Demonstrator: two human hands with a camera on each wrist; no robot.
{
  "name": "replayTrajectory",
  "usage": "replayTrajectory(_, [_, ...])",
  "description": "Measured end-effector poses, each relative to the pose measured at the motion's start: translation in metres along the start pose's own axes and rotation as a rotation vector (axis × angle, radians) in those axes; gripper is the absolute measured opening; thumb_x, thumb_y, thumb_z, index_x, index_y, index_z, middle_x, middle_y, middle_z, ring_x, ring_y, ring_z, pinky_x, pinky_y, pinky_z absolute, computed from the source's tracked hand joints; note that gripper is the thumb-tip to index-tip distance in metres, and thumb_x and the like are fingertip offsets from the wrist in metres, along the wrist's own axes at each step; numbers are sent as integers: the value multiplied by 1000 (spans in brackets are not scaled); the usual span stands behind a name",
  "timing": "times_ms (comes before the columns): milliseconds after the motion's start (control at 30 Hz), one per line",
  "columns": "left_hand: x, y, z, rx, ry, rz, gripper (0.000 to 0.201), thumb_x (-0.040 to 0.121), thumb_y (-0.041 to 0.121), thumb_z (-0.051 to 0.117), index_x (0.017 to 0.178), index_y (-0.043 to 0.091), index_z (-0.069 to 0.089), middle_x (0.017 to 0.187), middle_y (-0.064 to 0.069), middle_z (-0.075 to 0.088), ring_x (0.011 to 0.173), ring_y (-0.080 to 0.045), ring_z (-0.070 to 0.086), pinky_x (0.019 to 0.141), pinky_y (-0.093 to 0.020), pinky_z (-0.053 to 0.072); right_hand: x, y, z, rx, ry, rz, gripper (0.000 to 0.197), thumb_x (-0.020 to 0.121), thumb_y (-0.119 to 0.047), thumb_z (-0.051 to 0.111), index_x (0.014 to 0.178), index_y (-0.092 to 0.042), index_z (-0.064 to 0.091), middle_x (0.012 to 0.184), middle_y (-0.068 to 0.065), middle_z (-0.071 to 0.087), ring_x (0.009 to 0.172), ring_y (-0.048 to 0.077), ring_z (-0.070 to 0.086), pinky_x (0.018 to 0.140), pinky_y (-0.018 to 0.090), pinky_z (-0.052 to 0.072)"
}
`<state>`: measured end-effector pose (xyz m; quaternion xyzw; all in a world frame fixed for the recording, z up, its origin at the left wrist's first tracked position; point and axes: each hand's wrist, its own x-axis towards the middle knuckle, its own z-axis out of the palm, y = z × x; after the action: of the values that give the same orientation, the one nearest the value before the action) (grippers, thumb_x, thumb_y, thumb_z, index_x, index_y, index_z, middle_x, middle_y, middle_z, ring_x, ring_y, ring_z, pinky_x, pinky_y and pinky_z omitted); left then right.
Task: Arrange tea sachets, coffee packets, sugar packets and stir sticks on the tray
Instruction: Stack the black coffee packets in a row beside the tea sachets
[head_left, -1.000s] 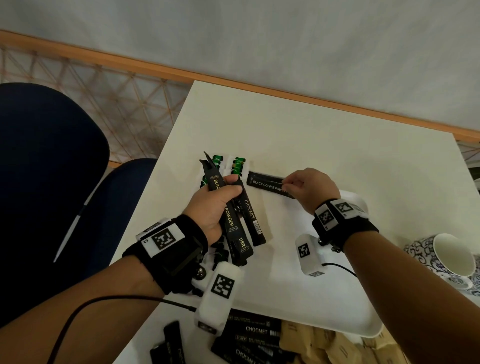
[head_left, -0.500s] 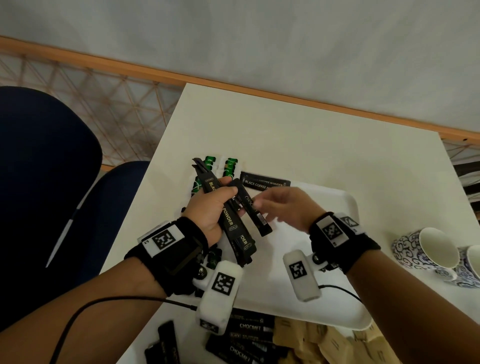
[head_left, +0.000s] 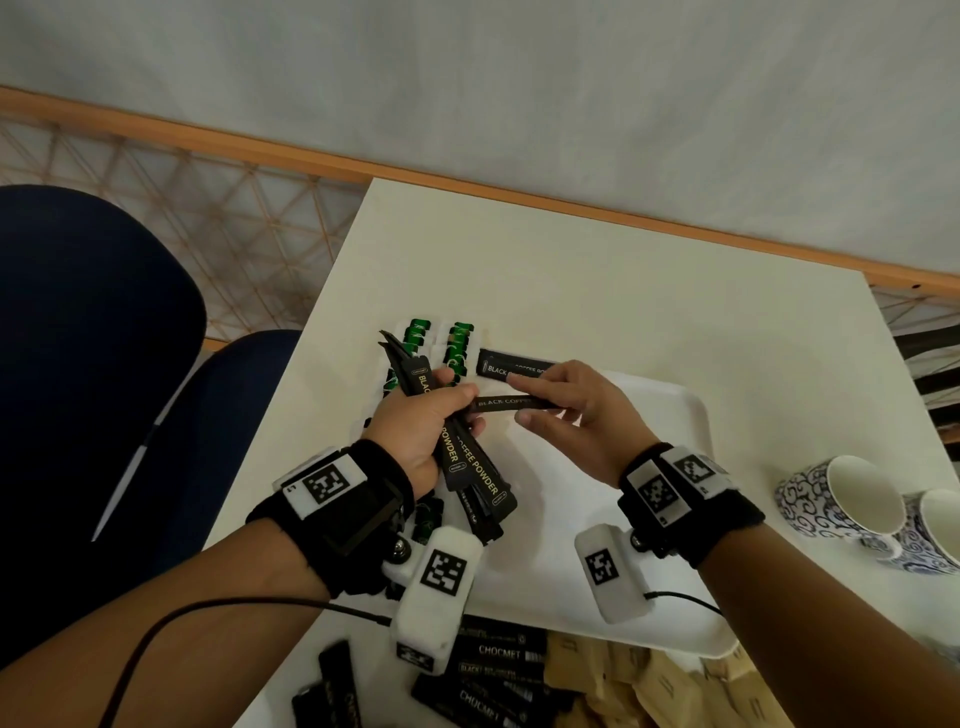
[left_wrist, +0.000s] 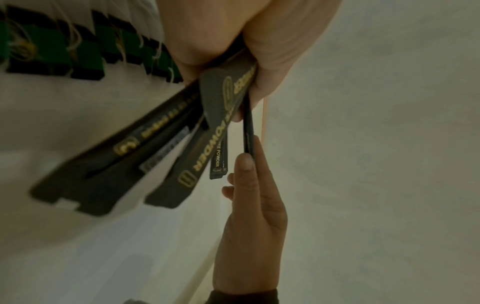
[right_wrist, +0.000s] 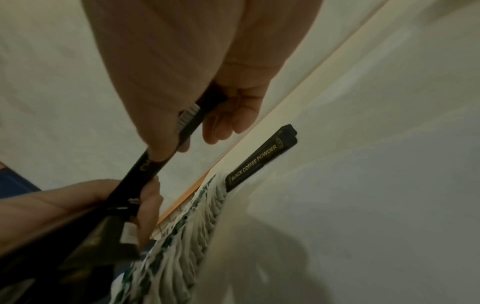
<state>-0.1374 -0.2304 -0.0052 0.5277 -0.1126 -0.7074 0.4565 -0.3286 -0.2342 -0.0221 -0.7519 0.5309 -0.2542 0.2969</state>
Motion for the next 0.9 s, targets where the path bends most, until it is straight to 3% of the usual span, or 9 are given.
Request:
replayTrajectory(67, [-1,1,-1,20,4,12,20,86,-5,63,90,13,55,82,-14,65,65,-24,63,56,-31,55,-1,-1,0,63,-32,58,30,88,-34,63,117,-32,66,93,-13,58,85,-3,52,75,5,36])
replayTrajectory(200, [-1,1,-1,24,23,23,19,85,-2,65,88,15,56,87,-13,65,73,-22,64,65,-34,55,-2,-3,-4,137,-135,136,22,88,-22,66,102,-39,70,89,-11,68,85,2,61,80,13,44])
replayTrajectory(300, [0,2,-2,-21,28,11,17,85,-1,65,86,14,58,89,-15,66,73,-21,64,66,-35,56,2,1,-6,135,-80,257,21,86,-20,68,87,-40,71,82,-9,71,79,10,63,73,13,46])
replayTrajectory(367, [0,4,-3,-51,23,2,14,87,0,62,86,14,58,81,-12,63,71,-19,62,70,-36,56,7,9,-7,9,3,302,15,86,-20,67,93,-32,74,81,-10,64,77,11,59,65,7,41])
replayTrajectory(533, [3,5,-4,-49,38,-36,5,92,14,61,91,9,60,78,-7,53,70,-17,59,81,-41,55,19,25,0,-222,6,316,20,89,-24,62,106,-26,72,90,-6,54,86,13,53,74,23,36])
replayTrajectory(667, [6,6,-5,-43,29,-52,11,92,14,60,101,7,62,86,-10,53,70,-17,58,78,-40,57,29,26,4,-261,0,319,20,87,-28,63,106,-29,72,93,-5,60,92,15,56,77,26,41])
replayTrajectory(767, [7,5,-5,-37,8,-37,19,94,6,54,110,10,64,93,-14,55,76,-18,60,74,-37,58,36,26,5,-290,-7,326,20,88,-31,62,105,-31,72,90,-6,57,91,16,55,74,26,40])
replayTrajectory(900, [8,5,-4,-21,-4,2,22,91,3,58,109,13,65,87,-13,63,75,-21,63,70,-36,57,43,27,8,-292,-3,343,19,87,-31,63,104,-30,71,91,-5,54,91,18,54,75,27,40])
